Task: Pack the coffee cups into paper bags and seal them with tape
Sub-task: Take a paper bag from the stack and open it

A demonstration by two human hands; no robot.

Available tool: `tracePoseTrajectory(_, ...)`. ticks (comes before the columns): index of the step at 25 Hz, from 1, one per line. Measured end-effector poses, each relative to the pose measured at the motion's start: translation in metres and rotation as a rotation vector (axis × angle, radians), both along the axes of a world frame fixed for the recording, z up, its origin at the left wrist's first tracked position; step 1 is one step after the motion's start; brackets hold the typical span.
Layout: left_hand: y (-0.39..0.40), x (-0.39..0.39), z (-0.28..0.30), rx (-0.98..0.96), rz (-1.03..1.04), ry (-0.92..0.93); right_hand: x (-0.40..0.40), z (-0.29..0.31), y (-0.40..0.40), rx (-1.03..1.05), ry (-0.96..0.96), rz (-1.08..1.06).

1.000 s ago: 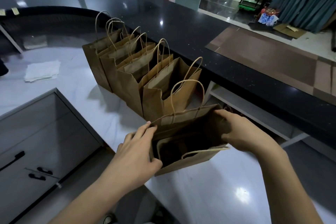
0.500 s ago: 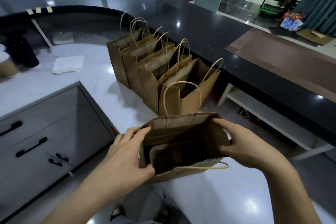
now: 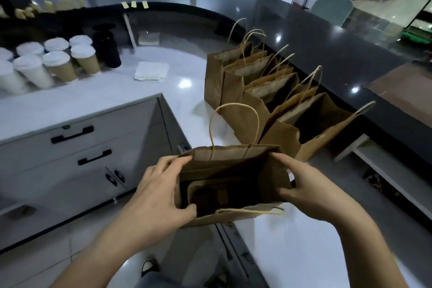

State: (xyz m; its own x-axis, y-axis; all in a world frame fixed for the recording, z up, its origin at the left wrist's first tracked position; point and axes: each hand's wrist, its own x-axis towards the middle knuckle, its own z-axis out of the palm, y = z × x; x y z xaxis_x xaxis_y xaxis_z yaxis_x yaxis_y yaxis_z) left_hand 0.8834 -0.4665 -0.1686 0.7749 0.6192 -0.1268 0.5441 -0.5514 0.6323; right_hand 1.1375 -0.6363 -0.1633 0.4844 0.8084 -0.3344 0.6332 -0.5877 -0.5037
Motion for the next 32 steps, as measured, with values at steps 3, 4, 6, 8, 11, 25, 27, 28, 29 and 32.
tracePoseTrajectory(3, 0.022, -0.023, 0.002, -0.002, 0.058, 0.0, -0.018, 0.002, 0.037, -0.002, -0.056, 0.066)
tracePoseTrajectory(4, 0.031, -0.031, 0.004, -0.006, 0.081, -0.005, -0.024, 0.005, 0.05, 0.002, -0.064, 0.087)
tracePoseTrajectory(6, 0.05, -0.049, 0.005, -0.011, 0.131, -0.015, -0.039, 0.012, 0.078, 0.009, -0.077, 0.13)
tracePoseTrajectory(8, 0.068, -0.067, 0.006, -0.02, 0.179, -0.025, -0.052, 0.018, 0.106, 0.03, -0.079, 0.169)
tracePoseTrajectory(11, 0.096, -0.091, 0.007, -0.025, 0.242, -0.043, -0.073, 0.025, 0.148, 0.065, -0.05, 0.217)
tracePoseTrajectory(25, 0.222, -0.231, 0.006, -0.003, 0.451, -0.105, -0.193, 0.018, 0.329, 0.07, -0.105, 0.403)
tracePoseTrajectory(27, 0.233, -0.256, 0.003, -0.005, 0.502, -0.115, -0.219, 0.018, 0.354, 0.059, -0.1, 0.444)
tracePoseTrajectory(28, 0.237, -0.266, 0.002, -0.008, 0.524, -0.121, -0.229, 0.019, 0.364, 0.056, -0.102, 0.465)
tracePoseTrajectory(29, 0.242, -0.275, 0.001, -0.009, 0.551, -0.127, -0.239, 0.02, 0.376, 0.058, -0.105, 0.489)
tracePoseTrajectory(32, 0.257, -0.302, -0.003, -0.016, 0.638, -0.144, -0.266, 0.022, 0.411, 0.046, -0.092, 0.553)
